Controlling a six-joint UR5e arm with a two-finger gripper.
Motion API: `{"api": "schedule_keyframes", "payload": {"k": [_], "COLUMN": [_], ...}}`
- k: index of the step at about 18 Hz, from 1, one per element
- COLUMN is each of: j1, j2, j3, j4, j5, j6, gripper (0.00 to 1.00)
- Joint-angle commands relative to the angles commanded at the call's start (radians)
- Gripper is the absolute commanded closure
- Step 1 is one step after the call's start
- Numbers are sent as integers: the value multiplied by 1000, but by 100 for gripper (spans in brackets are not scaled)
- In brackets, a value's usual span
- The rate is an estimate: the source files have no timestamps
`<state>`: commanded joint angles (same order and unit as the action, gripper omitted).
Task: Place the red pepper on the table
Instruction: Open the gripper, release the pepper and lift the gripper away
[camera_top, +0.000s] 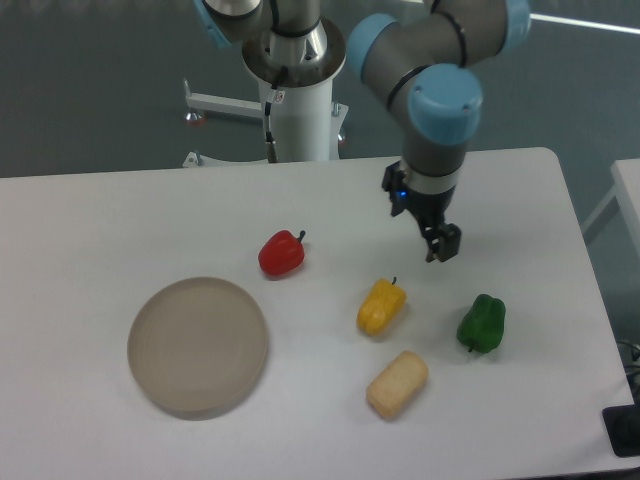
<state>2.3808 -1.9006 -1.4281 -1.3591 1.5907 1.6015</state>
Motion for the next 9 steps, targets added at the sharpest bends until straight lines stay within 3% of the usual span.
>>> {"api": "schedule_keyframes", "payload": {"k": [9], "j1": [6], "j2": [0], "j3": [-2], "j4": [-2], "j5": [-2], "j6": [0], "gripper": [0]}}
